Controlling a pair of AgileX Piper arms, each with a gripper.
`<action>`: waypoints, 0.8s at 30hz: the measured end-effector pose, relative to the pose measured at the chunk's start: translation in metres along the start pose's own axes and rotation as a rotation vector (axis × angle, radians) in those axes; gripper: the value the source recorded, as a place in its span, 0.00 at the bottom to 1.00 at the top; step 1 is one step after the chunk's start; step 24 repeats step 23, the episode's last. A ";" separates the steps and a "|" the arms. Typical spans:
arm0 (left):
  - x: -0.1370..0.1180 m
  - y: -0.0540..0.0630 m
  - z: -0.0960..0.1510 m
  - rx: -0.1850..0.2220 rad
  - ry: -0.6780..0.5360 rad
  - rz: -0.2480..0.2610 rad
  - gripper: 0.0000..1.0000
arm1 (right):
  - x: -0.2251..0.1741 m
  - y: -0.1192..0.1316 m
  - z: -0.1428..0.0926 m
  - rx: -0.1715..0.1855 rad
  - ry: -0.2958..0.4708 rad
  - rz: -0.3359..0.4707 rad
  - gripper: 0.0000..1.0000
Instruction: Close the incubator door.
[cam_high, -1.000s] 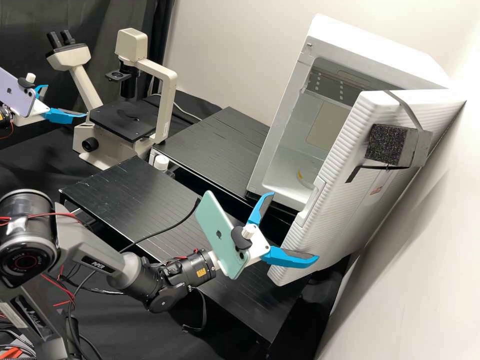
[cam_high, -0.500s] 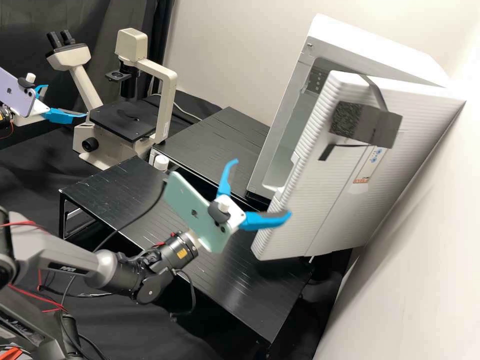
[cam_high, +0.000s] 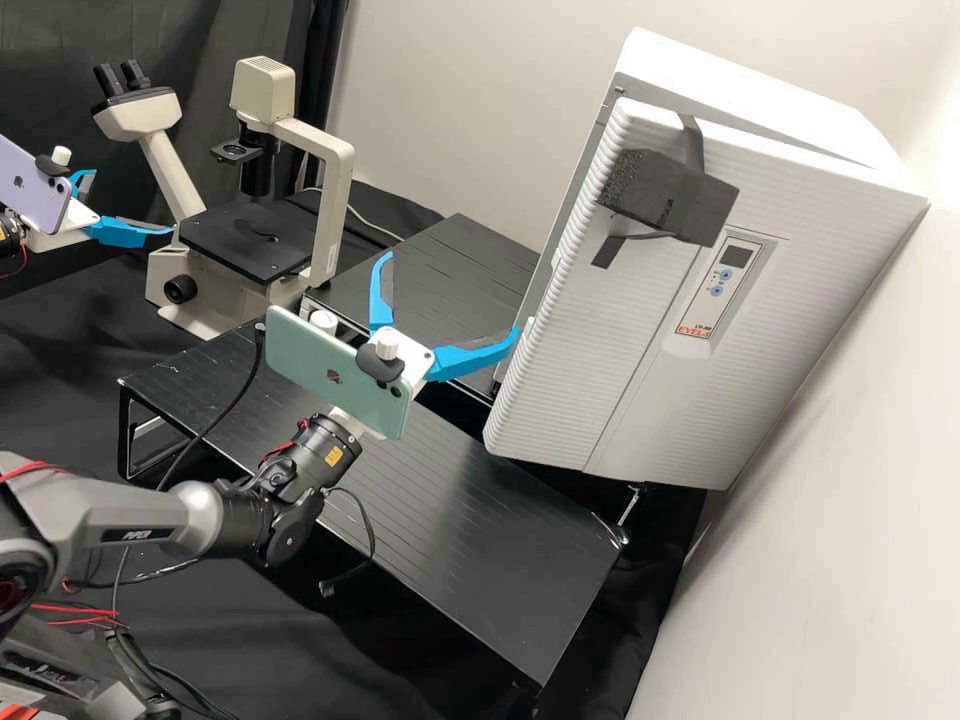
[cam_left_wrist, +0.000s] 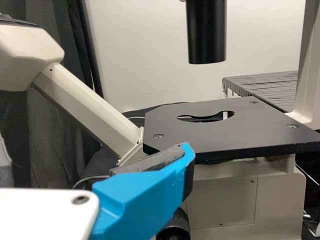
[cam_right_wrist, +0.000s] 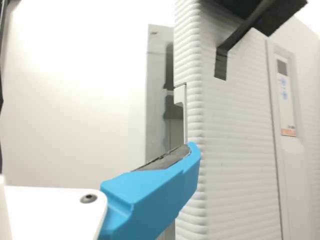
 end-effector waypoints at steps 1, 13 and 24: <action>0.000 0.000 0.000 0.000 0.000 0.000 1.00 | 0.004 -0.005 0.002 -0.012 -0.017 -0.008 1.00; 0.000 0.000 0.000 0.000 0.000 0.000 1.00 | 0.010 -0.020 0.022 -0.055 -0.144 -0.014 1.00; 0.000 0.000 0.000 0.000 0.000 0.000 1.00 | 0.015 -0.052 0.037 0.078 -0.143 -0.094 1.00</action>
